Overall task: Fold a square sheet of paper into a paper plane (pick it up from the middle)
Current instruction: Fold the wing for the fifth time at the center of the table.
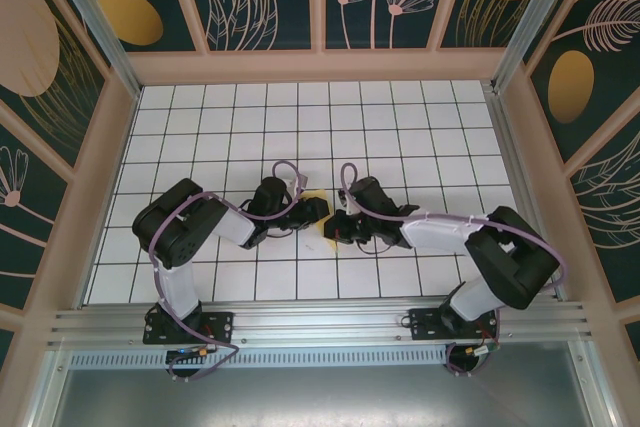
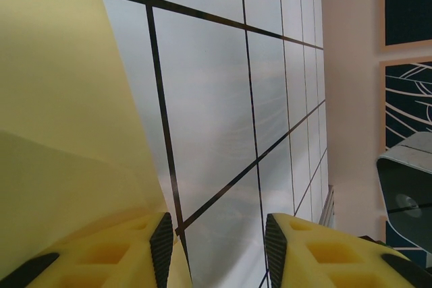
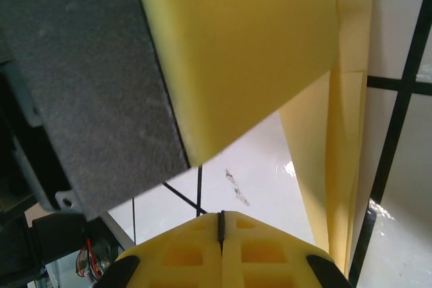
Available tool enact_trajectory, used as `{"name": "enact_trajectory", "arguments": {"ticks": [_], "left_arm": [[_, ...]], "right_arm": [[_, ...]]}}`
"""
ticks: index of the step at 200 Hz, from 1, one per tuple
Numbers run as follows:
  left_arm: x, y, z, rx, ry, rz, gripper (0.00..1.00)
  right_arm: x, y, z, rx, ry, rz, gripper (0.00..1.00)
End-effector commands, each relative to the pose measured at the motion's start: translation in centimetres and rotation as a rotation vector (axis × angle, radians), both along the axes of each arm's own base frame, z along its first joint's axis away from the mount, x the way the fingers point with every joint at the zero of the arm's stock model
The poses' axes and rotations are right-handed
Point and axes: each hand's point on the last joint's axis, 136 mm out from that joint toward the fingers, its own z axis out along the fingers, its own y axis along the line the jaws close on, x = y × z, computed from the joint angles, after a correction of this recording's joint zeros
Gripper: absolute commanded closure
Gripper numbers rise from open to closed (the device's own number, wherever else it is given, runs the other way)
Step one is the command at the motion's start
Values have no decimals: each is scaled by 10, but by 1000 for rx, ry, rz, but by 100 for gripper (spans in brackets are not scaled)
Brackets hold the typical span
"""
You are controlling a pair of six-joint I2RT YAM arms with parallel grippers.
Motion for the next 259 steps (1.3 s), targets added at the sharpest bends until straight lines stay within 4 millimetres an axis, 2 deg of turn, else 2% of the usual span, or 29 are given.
{"name": "enact_trajectory", "arguments": {"ticks": [1,72,109,157,177,227,259], "left_arm": [[-13,15,-44,99,116,21,57],[-14,17,-44,104,116,20,57],[-14,16,-43,102,112,20,57],[-14,16,-43,103,114,17,57],[-14,16,-44,104,113,18,57],[-15,18,-46,111,113,25,57],[-14,16,-45,100,118,21,57]], "right_arm": [[8,11,-2,-2,-18,27,93],[21,22,-16,-14,-9,45,94],[19,14,-33,-22,23,35,93],[3,-2,-63,-58,92,14,94],[3,0,-57,-37,88,13,94],[22,11,-18,-6,-10,21,94],[28,12,-17,2,-12,15,94]]}}
